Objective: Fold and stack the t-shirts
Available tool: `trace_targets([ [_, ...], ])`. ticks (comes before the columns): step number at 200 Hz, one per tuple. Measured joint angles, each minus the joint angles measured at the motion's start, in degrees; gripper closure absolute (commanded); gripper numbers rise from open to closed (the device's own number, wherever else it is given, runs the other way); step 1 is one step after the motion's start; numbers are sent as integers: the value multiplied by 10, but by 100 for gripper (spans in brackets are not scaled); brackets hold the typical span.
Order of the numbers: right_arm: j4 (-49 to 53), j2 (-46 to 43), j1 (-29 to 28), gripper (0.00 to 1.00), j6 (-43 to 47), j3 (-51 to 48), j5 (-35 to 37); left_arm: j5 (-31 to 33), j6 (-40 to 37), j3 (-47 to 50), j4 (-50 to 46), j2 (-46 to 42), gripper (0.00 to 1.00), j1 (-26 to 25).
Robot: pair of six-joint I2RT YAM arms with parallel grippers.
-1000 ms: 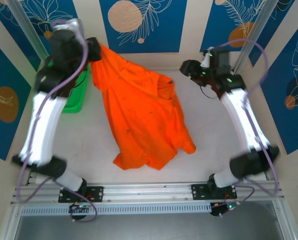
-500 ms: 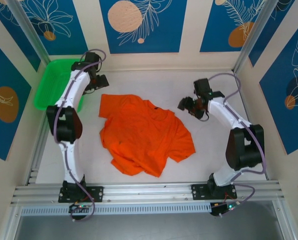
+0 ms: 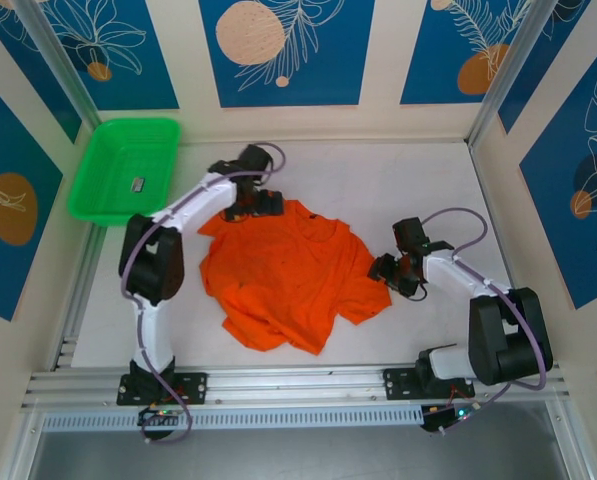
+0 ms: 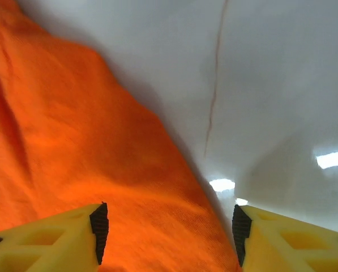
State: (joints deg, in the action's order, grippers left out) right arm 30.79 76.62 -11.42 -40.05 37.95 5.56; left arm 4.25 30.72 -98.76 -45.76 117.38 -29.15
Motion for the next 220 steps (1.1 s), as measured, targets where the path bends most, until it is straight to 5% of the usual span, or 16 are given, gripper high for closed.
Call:
trace_targets([
  [38,-14,-4,-23,70,-20,-18,-7,-11,1,50,43,12,0,-36],
  [84,-25,47,-33,98,-23,24,-3,-41,60,219,139,-50,3,20],
  [133,-12,63,-34,100,2,209,55,-83,119,331,238,-124,4,46],
  [170,-36,196,-17,100,37,412,57,-105,171,425,297,-191,3,41],
  [188,-37,311,-16,85,49,553,30,-103,199,468,320,-225,1,32],
  [220,84,598,-31,36,71,969,12,-75,238,520,315,-290,0,23],
])
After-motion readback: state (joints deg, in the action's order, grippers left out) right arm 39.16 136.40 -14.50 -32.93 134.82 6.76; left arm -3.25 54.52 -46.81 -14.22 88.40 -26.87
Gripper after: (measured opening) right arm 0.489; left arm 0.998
